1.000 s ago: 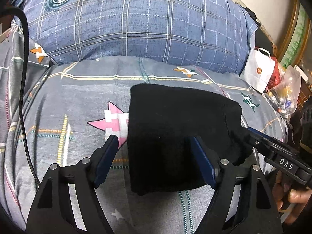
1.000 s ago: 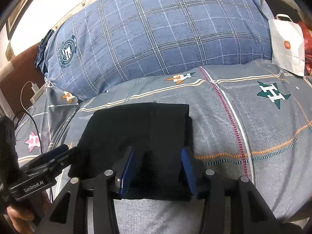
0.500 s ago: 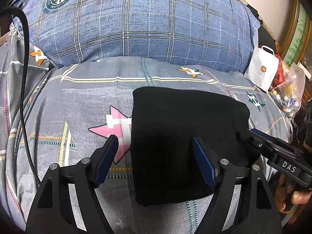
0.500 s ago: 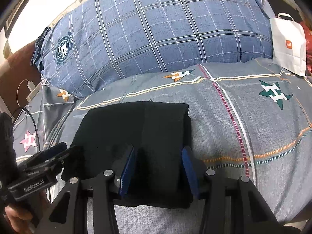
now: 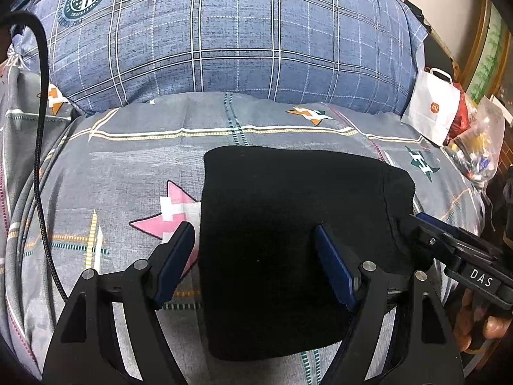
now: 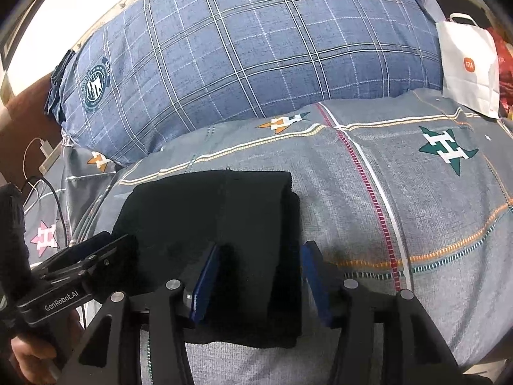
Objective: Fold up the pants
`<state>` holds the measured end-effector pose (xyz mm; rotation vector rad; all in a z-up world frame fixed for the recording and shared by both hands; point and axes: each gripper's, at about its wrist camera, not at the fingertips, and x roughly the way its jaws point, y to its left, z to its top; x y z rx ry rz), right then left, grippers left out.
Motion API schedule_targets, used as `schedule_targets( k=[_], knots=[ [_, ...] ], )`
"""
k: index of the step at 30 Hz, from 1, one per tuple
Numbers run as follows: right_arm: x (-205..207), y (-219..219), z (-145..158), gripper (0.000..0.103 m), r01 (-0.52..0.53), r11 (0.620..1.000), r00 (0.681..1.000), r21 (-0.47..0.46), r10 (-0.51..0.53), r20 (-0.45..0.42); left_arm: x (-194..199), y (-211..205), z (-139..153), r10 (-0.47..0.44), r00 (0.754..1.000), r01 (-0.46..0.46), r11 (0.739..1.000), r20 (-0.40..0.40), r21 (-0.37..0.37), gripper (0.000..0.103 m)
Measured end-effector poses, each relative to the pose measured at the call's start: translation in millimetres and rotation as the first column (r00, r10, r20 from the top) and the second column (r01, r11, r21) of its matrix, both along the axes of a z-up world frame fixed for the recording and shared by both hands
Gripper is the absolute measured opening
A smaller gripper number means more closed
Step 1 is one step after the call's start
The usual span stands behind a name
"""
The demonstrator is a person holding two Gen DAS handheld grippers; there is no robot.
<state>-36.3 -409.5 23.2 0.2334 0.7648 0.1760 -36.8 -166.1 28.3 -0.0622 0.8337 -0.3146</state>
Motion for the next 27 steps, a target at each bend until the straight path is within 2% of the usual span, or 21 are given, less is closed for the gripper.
schedule_targets(
  k=[6,11,13,16,20,23,25,27],
  knots=[
    [3.1,-4.6,-7.9,0.061,0.004,0.999,1.0,0.035,-0.003,-0.014,4.5,2.1,-5.2,-0.003,1.0,0.002,1.0,-0.015,-0.017,0.083],
    [8.2,-10.0,-16.2,0.069,-0.011,0.994,0.999,0.105,0.014,-0.035,10.6,1.6,-10.2,-0.024,0.999,0.022,0.999,-0.041,-0.048,0.083],
    [11.2,-13.4,-21.4,0.074,-0.012,0.99,0.999,0.144,0.018,-0.041,12.2,0.1,-12.6,-0.027,0.998,0.025,0.998,-0.048,-0.056,0.087],
    [17.4,-17.4,-30.9,0.077,-0.027,0.974,0.998,0.223,0.04,-0.055,15.3,-3.6,-16.3,-0.032,0.998,0.028,0.998,-0.058,-0.064,0.091],
    [20.0,-11.8,-30.4,0.077,-0.066,0.974,0.997,0.217,0.073,-0.024,21.1,-6.4,-22.3,-0.026,0.996,0.017,0.995,-0.088,-0.097,0.095],
    [17.7,-3.4,-27.0,0.065,-0.093,0.98,0.996,0.177,0.095,-0.002,21.9,-5.5,-23.9,-0.032,0.995,0.021,0.993,-0.093,-0.116,0.094],
    [12.6,1.3,-20.3,0.049,-0.11,0.986,0.994,0.125,0.108,0.022,18.8,-4.7,-20.1,-0.049,0.996,0.04,0.993,-0.08,-0.114,0.084],
    [8.2,2.1,-9.7,0.042,-0.104,0.987,0.994,0.125,0.1,0.04,13.9,-1.8,-11.4,-0.061,0.996,0.053,0.992,-0.063,-0.118,0.075]
  ],
)
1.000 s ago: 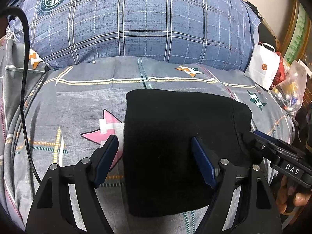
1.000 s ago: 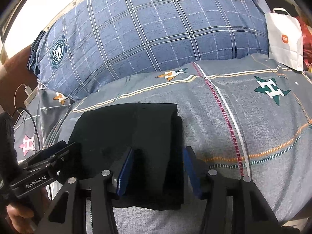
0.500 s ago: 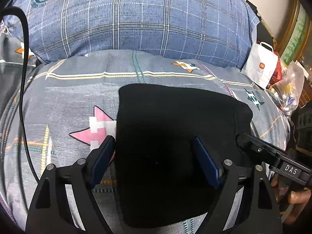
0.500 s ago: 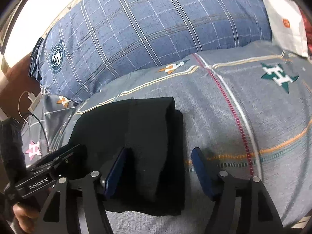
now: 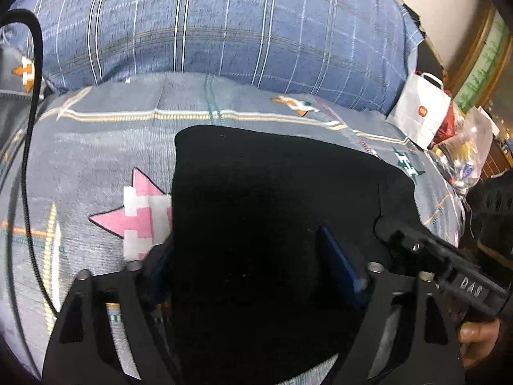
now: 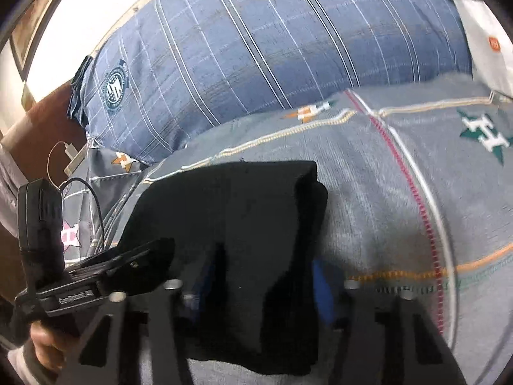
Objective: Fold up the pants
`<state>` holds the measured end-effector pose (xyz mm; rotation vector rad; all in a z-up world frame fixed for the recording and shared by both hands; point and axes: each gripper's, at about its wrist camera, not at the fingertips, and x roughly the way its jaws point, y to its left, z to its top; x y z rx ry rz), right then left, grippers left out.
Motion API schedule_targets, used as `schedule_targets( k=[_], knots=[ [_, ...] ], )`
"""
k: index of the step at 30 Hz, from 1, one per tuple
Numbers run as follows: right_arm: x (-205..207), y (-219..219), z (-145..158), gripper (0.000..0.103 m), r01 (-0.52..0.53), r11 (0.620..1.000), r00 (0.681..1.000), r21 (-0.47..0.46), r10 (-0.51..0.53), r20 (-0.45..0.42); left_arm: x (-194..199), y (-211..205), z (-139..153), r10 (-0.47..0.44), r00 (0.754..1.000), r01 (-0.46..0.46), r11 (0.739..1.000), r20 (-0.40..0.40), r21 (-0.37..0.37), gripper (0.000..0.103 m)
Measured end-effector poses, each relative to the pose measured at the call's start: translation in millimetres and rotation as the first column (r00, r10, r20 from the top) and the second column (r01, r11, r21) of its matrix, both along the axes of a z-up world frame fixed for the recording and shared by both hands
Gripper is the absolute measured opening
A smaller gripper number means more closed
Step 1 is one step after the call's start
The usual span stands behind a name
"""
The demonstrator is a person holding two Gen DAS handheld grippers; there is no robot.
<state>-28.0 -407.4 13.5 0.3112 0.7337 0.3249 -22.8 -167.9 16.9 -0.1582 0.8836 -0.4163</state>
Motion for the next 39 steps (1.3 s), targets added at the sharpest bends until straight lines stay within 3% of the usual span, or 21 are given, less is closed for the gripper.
schedule_targets(
  k=[1,3,9,13,18,22,24,28,33,36,39],
  knots=[
    [-1.7,2.2,6.3,0.04,-0.004,1.0,1.0,-0.008,0.004,0.015,-1.6,1.9,3.5,-0.004,1.0,0.004,1.0,0.001,-0.007,0.069],
    [-3.2,8.2,19.9,0.039,-0.011,1.0,0.999,-0.022,0.012,0.048,-2.4,10.0,15.1,-0.011,1.0,0.011,1.0,0.005,-0.028,0.066],
    [21.4,44.2,59.7,0.038,-0.068,0.997,0.99,-0.033,0.072,0.123,16.6,51.7,55.4,0.048,0.996,-0.047,0.999,0.079,-0.019,0.066],
    [62.6,86.7,71.3,0.038,-0.115,0.993,0.983,-0.024,0.117,0.143,47.5,85.1,69.2,0.111,0.989,-0.114,0.993,0.102,0.028,0.066],
    [111.7,125.3,53.2,0.039,-0.145,0.989,0.984,-0.04,0.148,0.095,89.7,118.6,45.2,0.155,0.987,-0.158,0.986,0.048,0.058,0.066],
    [146.9,143.2,11.4,0.044,-0.133,0.979,0.991,-0.157,0.131,-0.021,115.1,134.1,1.9,0.201,0.979,-0.197,0.974,-0.032,0.11,0.067],
    [146.5,135.5,11.7,0.045,-0.132,0.983,0.991,-0.126,0.13,-0.024,113.1,142.9,-1.5,0.201,0.978,-0.198,0.978,-0.049,0.065,0.069],
    [126.0,123.5,38.0,0.045,-0.074,0.978,0.995,-0.195,0.086,0.052,102.8,146.2,18.2,0.225,0.974,-0.225,0.969,0.016,0.106,0.069],
    [103.0,135.9,65.3,0.042,-0.185,0.965,0.972,-0.185,0.208,0.11,105.1,135.1,41.4,0.223,0.973,-0.229,0.965,0.063,0.128,0.069],
    [100.7,157.6,63.0,0.037,-0.25,0.943,0.955,-0.222,0.278,0.107,116.4,125.8,39.3,0.227,0.972,-0.235,0.959,0.067,0.158,0.068],
    [106.8,168.4,45.2,0.035,-0.217,0.929,0.965,-0.299,0.25,0.079,130.1,114.2,26.4,0.229,0.972,-0.233,0.952,0.044,0.197,0.068]
  ],
)
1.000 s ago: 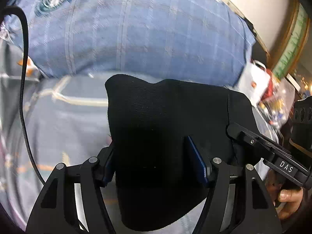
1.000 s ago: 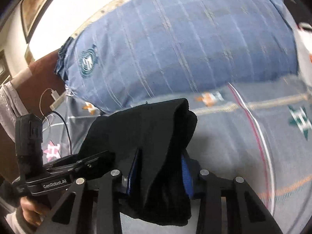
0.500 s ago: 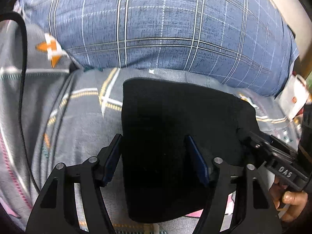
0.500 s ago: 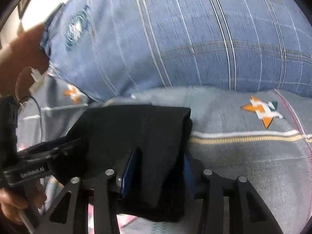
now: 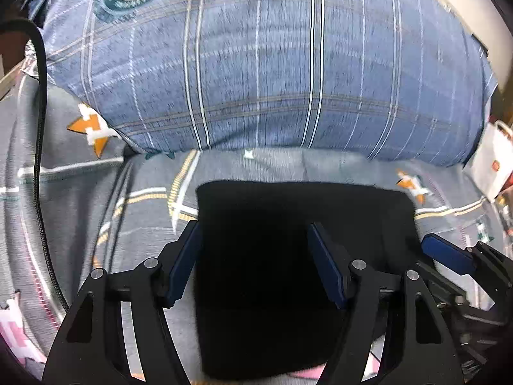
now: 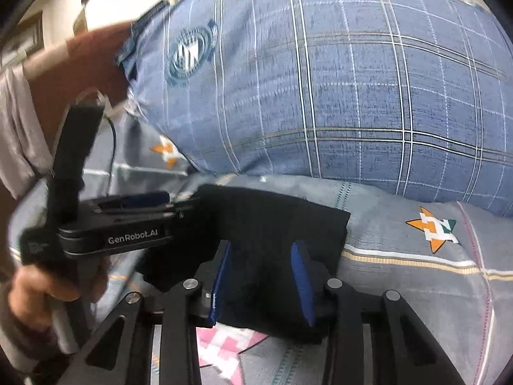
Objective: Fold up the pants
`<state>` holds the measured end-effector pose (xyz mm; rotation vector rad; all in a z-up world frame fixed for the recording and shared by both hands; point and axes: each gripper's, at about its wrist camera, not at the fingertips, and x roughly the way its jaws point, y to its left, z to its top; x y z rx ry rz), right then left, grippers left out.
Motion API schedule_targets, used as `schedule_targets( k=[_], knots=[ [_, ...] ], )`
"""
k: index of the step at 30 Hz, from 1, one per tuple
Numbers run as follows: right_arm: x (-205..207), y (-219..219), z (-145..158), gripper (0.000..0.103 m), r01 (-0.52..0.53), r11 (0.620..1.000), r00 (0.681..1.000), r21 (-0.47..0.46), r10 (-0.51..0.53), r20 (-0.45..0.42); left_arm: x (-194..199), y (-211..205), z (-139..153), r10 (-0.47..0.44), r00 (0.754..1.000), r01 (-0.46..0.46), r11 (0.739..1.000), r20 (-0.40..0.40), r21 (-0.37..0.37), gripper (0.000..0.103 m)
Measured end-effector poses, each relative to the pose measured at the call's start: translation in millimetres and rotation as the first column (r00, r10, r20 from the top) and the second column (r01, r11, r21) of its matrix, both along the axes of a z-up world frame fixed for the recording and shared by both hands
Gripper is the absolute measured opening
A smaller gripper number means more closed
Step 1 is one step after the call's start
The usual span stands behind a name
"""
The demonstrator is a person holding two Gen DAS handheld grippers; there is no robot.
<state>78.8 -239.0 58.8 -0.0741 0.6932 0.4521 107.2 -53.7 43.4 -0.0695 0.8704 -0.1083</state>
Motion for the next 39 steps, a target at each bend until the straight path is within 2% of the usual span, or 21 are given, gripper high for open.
schedule_targets(
  k=[2,4,9,11,14,17,23,29,33,39],
  knots=[
    [5.3,1.1,-14.6,0.035,0.024,0.999,1.0,-0.046,-0.025,-0.018,6.6,-7.9,-10.0,0.007,1.0,-0.006,0.999,-0.018,0.049,0.07],
    [5.7,-3.9,-29.7,0.036,0.03,0.999,0.999,-0.04,-0.031,-0.021,6.7,-12.5,-15.7,0.004,1.0,-0.005,0.997,0.012,0.072,0.079],
    [8.1,-7.7,-27.4,0.035,0.023,0.999,1.0,0.024,-0.022,-0.011,11.5,-8.1,-18.8,0.012,1.0,-0.013,0.999,0.014,0.035,0.081],
    [16.7,-2.2,-26.7,0.035,0.021,1.0,1.0,0.018,-0.021,0.0,11.8,-8.2,-19.4,0.012,1.0,-0.012,0.999,0.015,0.031,0.082],
    [32.1,11.8,-43.3,0.036,0.015,1.0,0.999,-0.024,-0.016,-0.042,12.3,-9.0,-21.2,0.015,1.0,-0.016,0.999,0.018,0.029,0.082],
    [32.2,11.6,-46.8,0.036,0.027,1.0,0.999,-0.014,-0.027,-0.04,9.0,-8.7,-18.9,0.018,1.0,-0.019,1.0,0.014,0.024,0.082],
    [-8.7,2.6,-21.2,0.037,0.032,0.999,0.999,0.001,-0.032,-0.001,-17.9,-5.5,-5.8,0.037,0.998,-0.038,0.999,0.048,0.019,0.082],
    [-49.9,-1.2,-16.9,0.042,0.066,0.997,0.998,0.038,-0.067,0.021,-60.8,-2.2,9.6,0.071,0.992,-0.077,0.996,0.107,0.051,0.082],
    [-66.4,1.4,-12.5,0.044,0.086,0.995,0.996,0.042,-0.087,0.029,-91.3,0.4,18.8,0.091,0.987,-0.099,0.993,0.136,0.058,0.082],
    [-84.4,2.8,-0.1,0.047,0.106,0.993,0.993,0.06,-0.108,0.042,-128.6,1.5,28.6,0.099,0.98,-0.119,0.987,0.173,0.11,0.082]
  ],
)
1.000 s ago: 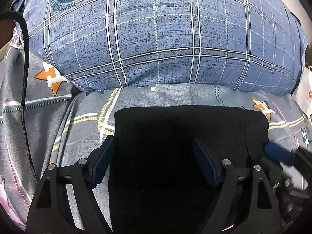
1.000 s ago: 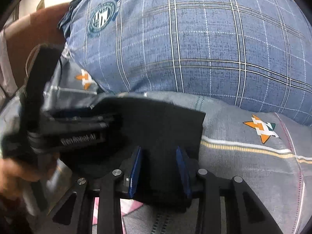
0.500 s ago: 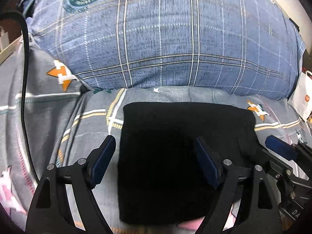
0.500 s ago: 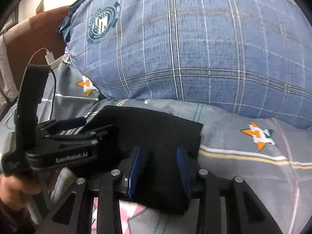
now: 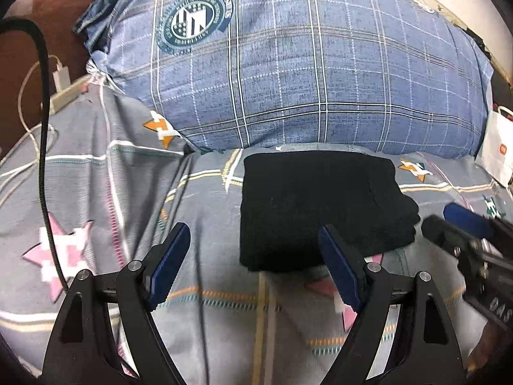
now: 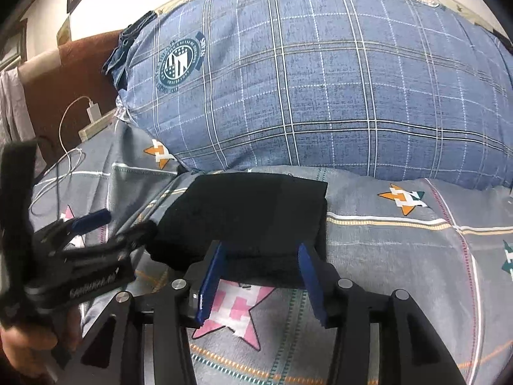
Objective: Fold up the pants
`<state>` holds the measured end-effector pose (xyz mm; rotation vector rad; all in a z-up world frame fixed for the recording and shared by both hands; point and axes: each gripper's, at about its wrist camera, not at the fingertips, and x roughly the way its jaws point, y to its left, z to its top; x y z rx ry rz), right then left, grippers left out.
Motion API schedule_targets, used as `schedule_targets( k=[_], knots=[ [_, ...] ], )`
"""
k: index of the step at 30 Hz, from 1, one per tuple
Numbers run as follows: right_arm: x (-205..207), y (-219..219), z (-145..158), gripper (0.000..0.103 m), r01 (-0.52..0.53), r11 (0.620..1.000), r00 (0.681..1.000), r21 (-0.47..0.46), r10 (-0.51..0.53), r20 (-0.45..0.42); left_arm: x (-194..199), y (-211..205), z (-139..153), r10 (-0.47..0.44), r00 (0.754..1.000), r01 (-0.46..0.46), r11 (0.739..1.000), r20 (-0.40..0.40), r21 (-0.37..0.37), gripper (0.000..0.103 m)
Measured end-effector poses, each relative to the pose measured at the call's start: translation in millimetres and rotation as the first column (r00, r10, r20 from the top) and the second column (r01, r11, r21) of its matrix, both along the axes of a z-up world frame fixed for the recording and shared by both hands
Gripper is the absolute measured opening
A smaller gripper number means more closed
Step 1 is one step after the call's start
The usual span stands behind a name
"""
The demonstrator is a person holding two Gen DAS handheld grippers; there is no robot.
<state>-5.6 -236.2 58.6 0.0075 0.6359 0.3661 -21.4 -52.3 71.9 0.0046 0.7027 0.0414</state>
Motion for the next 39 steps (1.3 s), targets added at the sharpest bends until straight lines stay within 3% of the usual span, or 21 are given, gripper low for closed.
schedule_targets(
  k=[4,9,12,27,39],
  knots=[
    [-12.4,0.8,4.4,0.048,0.005,1.0,1.0,-0.001,-0.005,0.004,-20.6,-0.8,7.2,0.003,0.999,-0.003,1.0,0.033,0.016,0.082],
    [-27.1,-1.0,9.6,0.048,0.009,1.0,1.0,-0.01,-0.009,0.02,-40.5,1.3,15.3,-0.007,0.998,0.009,0.999,0.059,-0.031,0.082],
    [-34.4,-5.0,14.5,0.048,0.019,1.0,0.999,0.004,-0.02,0.028,-50.4,0.0,19.9,0.008,0.997,-0.006,1.0,0.081,-0.022,0.082],
    [-54.0,-3.5,18.5,0.048,0.018,1.0,0.999,0.0,-0.018,0.037,-72.8,-8.5,20.6,0.043,0.995,-0.048,0.998,0.084,0.049,0.082],
    [-56.6,-4.1,17.8,0.048,0.014,1.0,0.999,-0.001,-0.014,0.035,-77.5,-12.4,20.7,0.022,0.996,-0.024,1.0,0.081,0.019,0.082]
  ],
)
